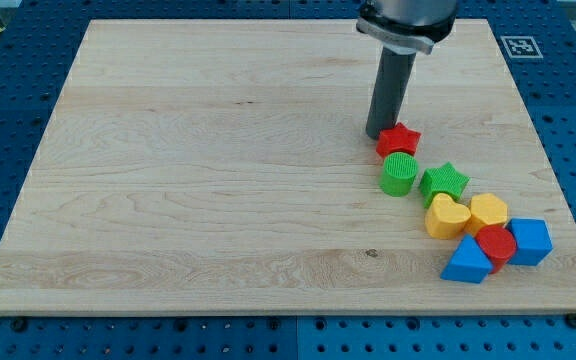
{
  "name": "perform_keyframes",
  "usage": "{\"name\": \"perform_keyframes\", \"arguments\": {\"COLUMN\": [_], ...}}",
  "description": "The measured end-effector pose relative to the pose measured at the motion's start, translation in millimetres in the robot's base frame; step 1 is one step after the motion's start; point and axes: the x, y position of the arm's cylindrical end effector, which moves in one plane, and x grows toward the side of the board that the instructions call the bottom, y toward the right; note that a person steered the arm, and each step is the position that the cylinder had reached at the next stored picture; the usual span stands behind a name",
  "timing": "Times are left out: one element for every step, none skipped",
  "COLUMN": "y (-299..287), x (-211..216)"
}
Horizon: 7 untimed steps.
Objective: Move the red star towards the group of blocks at the bottom side
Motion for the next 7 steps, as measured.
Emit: {"name": "perform_keyframes", "arguments": {"y": [1, 1, 1, 1, -1, -64, -161], "x": [27, 50, 65, 83, 86, 77, 36]}}
